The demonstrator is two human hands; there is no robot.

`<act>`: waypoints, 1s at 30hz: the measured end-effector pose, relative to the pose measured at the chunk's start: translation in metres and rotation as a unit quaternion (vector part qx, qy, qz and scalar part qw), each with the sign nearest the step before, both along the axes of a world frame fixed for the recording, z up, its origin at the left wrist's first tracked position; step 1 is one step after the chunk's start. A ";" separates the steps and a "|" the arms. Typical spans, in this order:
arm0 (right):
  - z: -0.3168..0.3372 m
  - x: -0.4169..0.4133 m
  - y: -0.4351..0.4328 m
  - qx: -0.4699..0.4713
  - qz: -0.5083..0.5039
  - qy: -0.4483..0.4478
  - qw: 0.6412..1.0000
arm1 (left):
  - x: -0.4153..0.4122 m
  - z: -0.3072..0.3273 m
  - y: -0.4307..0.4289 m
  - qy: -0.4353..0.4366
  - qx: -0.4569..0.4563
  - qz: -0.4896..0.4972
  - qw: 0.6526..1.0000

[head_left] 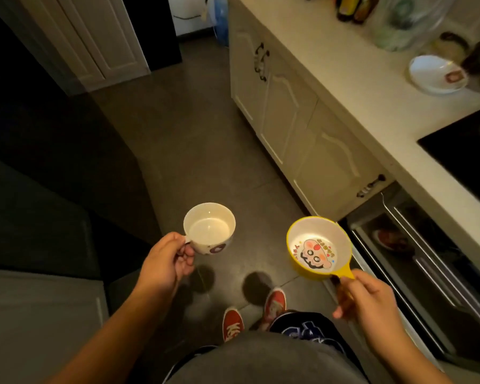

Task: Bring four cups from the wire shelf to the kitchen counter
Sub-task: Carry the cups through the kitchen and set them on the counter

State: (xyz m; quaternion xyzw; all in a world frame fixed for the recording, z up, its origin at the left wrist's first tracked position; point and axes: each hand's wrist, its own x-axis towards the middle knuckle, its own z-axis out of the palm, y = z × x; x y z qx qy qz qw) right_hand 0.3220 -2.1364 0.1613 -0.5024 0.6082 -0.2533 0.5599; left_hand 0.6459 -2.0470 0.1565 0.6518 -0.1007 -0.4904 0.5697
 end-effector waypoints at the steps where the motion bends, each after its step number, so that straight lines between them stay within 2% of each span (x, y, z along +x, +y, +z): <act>1: -0.003 0.000 -0.012 0.005 -0.003 0.000 1.000 | 0.005 -0.002 -0.018 0.007 -0.003 0.001 1.000; 6: -0.019 0.008 -0.087 0.018 -0.014 0.014 1.000 | 0.024 -0.009 -0.115 0.014 -0.018 -0.010 1.000; 10: -0.026 0.030 -0.162 0.013 -0.003 0.009 1.000 | 0.045 -0.006 -0.186 -0.028 0.010 -0.029 0.999; 14: -0.020 0.069 -0.238 -0.010 0.027 0.004 1.000 | 0.071 -0.001 -0.231 -0.030 0.013 -0.002 0.999; 22: 0.007 0.199 -0.365 -0.026 0.115 -0.025 0.993 | 0.146 0.000 -0.267 -0.077 0.055 0.050 0.994; 30: 0.000 0.356 -0.447 -0.046 0.151 -0.011 0.987 | 0.269 -0.015 -0.325 -0.083 0.061 0.084 0.991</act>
